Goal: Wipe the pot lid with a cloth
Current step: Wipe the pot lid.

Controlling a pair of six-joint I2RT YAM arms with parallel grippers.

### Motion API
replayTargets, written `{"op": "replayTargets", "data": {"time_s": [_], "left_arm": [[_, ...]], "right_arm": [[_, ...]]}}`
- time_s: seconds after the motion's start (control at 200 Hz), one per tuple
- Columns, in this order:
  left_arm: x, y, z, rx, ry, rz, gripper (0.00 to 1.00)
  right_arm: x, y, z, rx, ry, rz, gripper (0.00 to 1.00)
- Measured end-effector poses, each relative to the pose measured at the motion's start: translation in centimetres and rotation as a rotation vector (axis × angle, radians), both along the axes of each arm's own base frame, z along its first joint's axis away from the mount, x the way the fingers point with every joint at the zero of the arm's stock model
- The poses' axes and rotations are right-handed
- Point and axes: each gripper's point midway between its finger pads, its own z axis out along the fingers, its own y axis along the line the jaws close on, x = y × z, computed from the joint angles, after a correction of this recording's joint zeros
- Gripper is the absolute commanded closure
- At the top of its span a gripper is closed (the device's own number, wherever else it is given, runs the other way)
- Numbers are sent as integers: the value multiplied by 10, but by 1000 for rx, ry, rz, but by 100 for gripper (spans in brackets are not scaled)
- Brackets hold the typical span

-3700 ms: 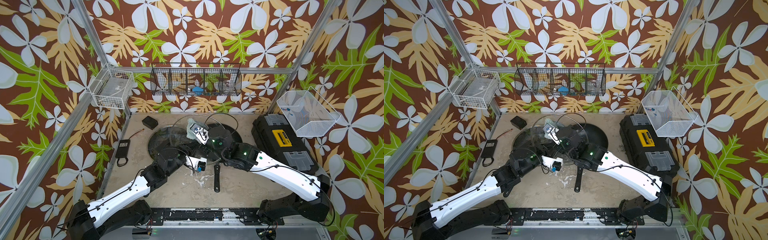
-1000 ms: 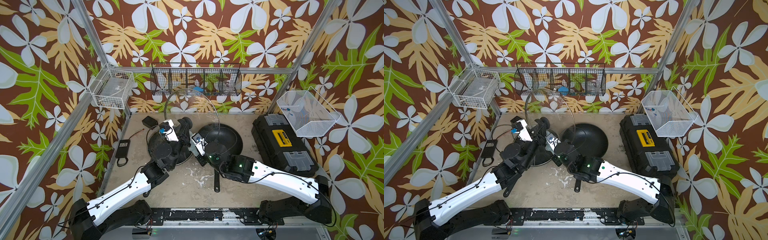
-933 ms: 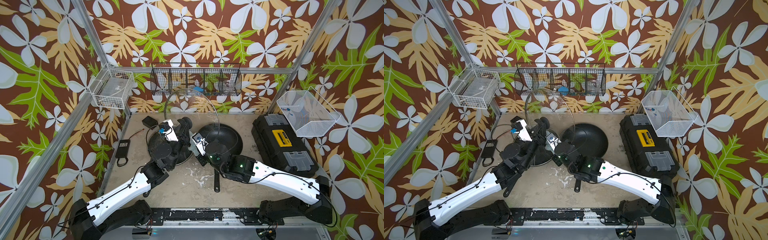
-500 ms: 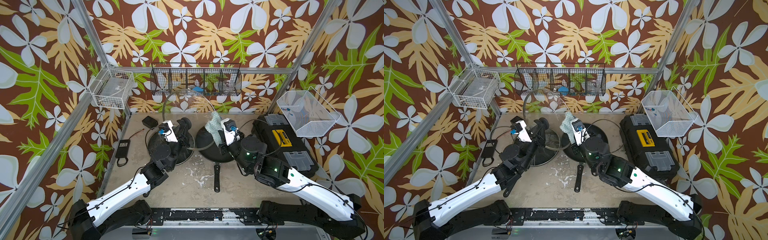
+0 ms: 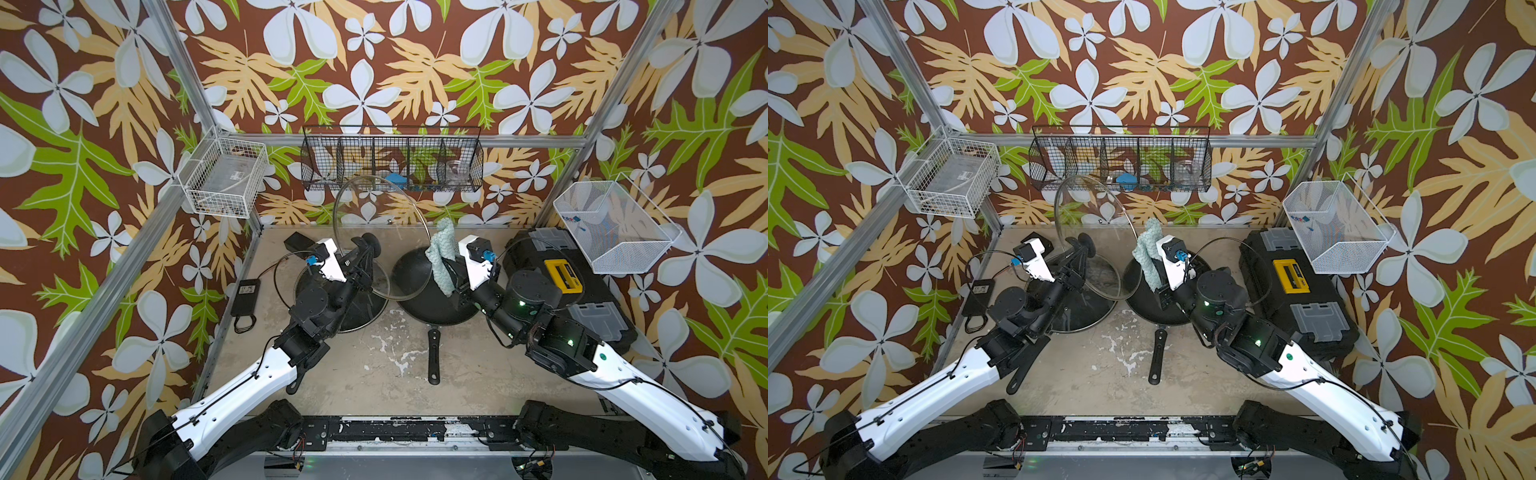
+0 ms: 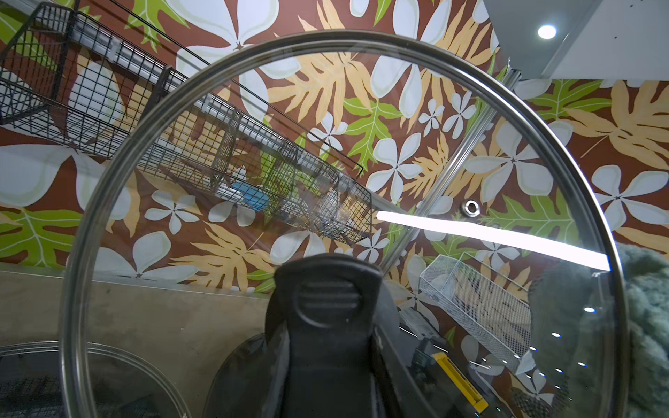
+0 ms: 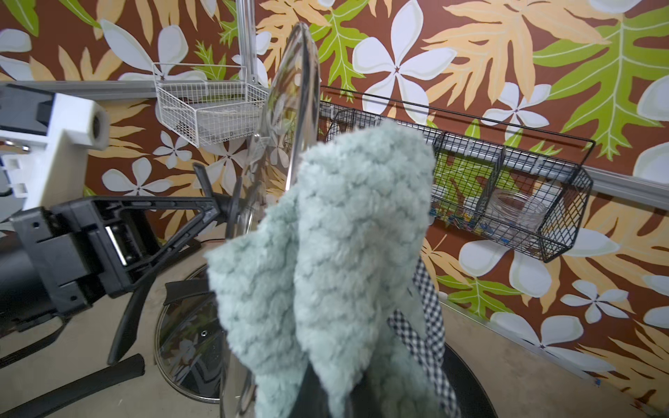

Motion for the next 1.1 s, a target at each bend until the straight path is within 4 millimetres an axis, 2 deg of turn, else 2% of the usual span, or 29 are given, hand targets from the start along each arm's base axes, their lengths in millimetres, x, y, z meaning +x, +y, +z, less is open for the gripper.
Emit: {"op": "replayTargets", "data": {"time_s": [0.21,0.315,0.415,0.53,0.606,0.741,0.931,1.101], "left_arm": [[7,7,-4,145,-45,90,100],[10,13,-7,236,-68,145,100],[11,16,-6,302,-93,172,100],[8,15,-2,369,-139,178,100],[7,14,0,396,-157,178,100],[6,15,2,409,-164,184,100],[7,17,11,325,-141,179,100],[9,15,8,266,-108,159,100]], "right_arm": [[-5,-9,22,72,-57,-10,100],[-2,-1,21,50,-59,-3,100],[4,16,16,13,-51,12,100],[14,41,4,-54,-27,26,100],[23,49,-3,-86,-14,6,100],[34,62,-27,-158,23,-11,100],[26,94,-57,-204,76,51,100],[12,129,-88,-258,128,123,100]]}}
